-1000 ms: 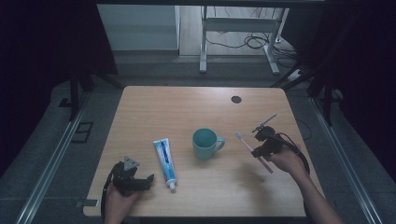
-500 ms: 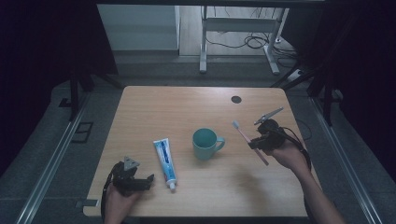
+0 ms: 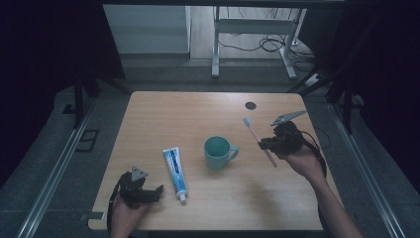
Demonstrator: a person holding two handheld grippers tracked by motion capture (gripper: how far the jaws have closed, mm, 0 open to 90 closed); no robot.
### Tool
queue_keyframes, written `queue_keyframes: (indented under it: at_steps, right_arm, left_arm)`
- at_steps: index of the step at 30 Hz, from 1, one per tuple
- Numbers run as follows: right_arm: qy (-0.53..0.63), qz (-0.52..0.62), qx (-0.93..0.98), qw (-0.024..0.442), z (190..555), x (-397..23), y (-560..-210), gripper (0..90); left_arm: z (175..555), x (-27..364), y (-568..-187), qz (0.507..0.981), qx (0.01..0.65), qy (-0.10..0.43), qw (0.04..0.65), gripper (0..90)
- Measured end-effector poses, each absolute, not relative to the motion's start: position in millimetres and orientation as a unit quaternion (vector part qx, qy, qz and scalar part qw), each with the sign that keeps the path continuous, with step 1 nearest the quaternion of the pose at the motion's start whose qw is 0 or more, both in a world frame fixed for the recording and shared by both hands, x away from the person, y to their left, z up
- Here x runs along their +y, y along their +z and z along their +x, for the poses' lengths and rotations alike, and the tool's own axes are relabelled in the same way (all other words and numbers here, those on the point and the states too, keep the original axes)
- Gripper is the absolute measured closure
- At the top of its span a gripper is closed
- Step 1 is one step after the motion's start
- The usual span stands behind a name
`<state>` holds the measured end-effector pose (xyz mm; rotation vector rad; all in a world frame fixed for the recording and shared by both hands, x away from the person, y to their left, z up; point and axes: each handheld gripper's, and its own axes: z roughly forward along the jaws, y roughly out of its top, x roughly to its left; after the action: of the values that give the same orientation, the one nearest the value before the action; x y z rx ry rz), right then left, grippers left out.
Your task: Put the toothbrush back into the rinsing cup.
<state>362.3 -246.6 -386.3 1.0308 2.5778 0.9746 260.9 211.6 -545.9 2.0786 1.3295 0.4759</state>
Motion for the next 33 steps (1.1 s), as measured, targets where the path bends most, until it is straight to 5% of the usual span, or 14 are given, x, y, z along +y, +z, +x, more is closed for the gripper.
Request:
queue_keyframes:
  at_steps: [33]
  right_arm:
    - [0.423, 0.298, 0.844, 0.142, 372, -189, -379, 78.5]
  left_arm:
    - [261, 212, -546, 0.787, 0.503, 0.180, 0.309, 1.9]
